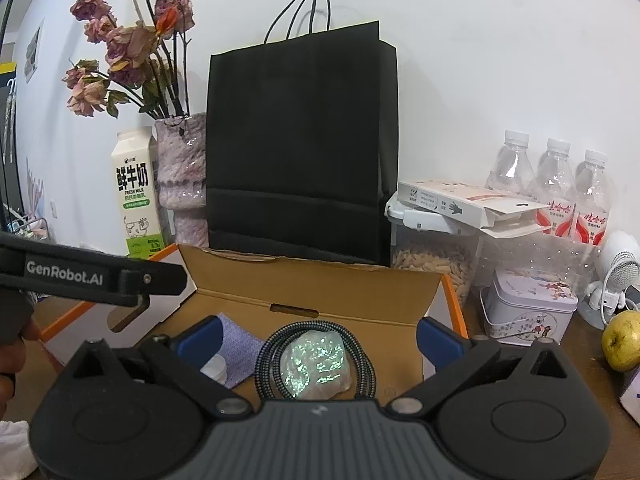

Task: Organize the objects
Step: 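Open the left gripper dropping the cap into the box while the right gripper releases the cable, then lift both open grippers out of the box toward the items on the table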

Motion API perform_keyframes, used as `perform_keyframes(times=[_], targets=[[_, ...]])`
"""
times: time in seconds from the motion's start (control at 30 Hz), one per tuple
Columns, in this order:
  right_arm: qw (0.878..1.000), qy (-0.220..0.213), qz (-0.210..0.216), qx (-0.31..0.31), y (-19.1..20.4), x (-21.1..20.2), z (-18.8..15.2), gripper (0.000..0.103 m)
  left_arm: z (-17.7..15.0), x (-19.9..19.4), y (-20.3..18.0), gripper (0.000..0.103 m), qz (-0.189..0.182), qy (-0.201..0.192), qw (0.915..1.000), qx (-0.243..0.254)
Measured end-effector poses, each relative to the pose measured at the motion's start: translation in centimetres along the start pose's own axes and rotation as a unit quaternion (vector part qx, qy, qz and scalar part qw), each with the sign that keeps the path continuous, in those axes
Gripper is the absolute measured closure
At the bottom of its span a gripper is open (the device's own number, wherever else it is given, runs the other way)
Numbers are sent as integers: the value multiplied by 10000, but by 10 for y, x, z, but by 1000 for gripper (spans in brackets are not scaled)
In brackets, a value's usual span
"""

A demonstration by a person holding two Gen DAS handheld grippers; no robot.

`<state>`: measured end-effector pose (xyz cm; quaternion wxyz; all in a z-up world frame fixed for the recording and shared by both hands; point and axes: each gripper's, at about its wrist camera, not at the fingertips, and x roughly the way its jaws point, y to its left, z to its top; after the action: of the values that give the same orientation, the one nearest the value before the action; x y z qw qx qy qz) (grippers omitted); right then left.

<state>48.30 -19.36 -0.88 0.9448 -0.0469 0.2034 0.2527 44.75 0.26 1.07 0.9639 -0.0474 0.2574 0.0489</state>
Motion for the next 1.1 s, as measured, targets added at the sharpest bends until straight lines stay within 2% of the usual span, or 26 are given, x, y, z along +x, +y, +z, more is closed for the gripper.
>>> perform_keyframes(times=[0.5,1.1], targets=[[9999,-103,-39,-129,3,-39,7,0,-2,-35,4,0,-142,-98,9997,-169],[9995,-291,-62,-128,7,-97,-9,0,-21,-99,5,0,-226,-223,9994,-127]])
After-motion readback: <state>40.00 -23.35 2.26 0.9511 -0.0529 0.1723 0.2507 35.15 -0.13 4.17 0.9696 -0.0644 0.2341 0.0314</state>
